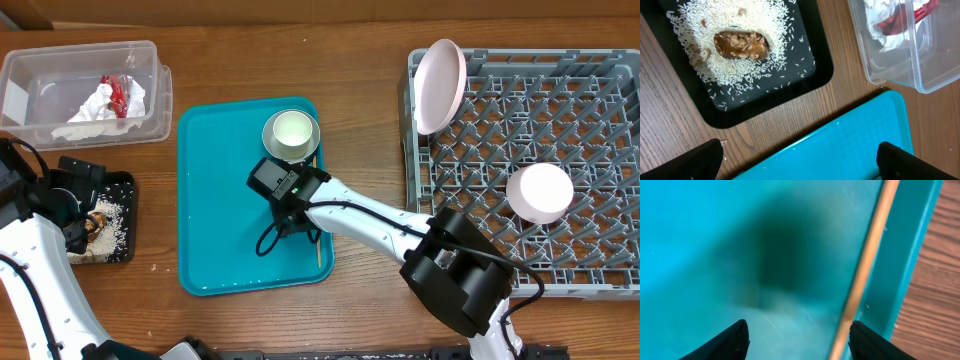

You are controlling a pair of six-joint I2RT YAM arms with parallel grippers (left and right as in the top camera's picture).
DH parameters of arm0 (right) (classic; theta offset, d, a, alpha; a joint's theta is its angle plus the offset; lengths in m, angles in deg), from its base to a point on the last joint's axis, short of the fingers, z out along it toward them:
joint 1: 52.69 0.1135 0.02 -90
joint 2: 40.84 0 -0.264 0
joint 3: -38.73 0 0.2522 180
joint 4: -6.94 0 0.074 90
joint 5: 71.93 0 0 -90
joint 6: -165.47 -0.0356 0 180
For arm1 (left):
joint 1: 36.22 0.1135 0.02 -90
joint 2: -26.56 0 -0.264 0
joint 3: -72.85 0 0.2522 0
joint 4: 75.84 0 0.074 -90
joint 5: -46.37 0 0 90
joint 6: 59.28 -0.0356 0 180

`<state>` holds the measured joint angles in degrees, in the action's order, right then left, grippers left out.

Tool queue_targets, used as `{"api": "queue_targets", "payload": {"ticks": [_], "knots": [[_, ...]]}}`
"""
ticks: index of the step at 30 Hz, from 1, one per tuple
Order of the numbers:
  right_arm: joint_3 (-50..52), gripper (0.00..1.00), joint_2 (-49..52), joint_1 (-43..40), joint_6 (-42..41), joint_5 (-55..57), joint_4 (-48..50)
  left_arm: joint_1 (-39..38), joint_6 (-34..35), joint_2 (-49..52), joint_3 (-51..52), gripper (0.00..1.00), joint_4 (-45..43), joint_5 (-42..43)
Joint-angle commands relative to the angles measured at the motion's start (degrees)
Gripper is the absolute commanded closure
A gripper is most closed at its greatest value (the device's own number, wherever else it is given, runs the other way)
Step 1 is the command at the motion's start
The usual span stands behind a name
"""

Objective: Sort waste into correct bins and load items into the dishwasher

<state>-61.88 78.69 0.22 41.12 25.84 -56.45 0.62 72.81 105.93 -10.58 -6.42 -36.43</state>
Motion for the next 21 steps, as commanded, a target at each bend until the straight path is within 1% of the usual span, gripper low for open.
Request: {"api": "queue_targets", "payload": {"ticks": [1,7,10,11,14,15,16,17,21], "knots": [[2.7,0.34,0.1,-0.2,-3.3,0.8,1.4,-0.1,0.8,0.1,0.1,0.00,-0.1,-0.6],[5.8,0.37,0.1,-0.1,-3.9,0.8,3.1,-0.1,0.8,0.1,0.1,0.00,-0.1,-0.6],[5.8,0.41,0.1,-0.1,-3.9,0.8,3.0,-0.1,0.8,0.1,0.1,0.00,-0.1,-0.6],[5.8,0.48,0.1,-0.2,-3.9,0.8,3.0,-0.1,0.8,0.1,0.1,0.00,-0.1,-0.6],[5.7,0.83,0.1,-0.1,-5.7,0.7,2.2,-0.1,0.8,0.1,0.1,0.00,-0.1,-0.6],[5.4,0.87,0.0,-0.1,-6.8,0.8,1.5,-0.1,0.8,0.1,0.1,0.00,-0.1,-0.6],[4.9,0.93,0.0,-0.2,-7.8,0.7,0.6,-0.1,0.8,0.1,0.1,0.00,-0.1,-0.6],[4.2,0.96,0.0,-0.2,-8.2,0.8,-0.4,-0.1,0.8,0.1,0.1,0.01,-0.1,-0.6],[-0.2,0.96,-1.4,-0.2,-8.1,0.9,-6.0,-0.1,0.8,0.1,0.1,0.00,-0.1,-0.6]]}}
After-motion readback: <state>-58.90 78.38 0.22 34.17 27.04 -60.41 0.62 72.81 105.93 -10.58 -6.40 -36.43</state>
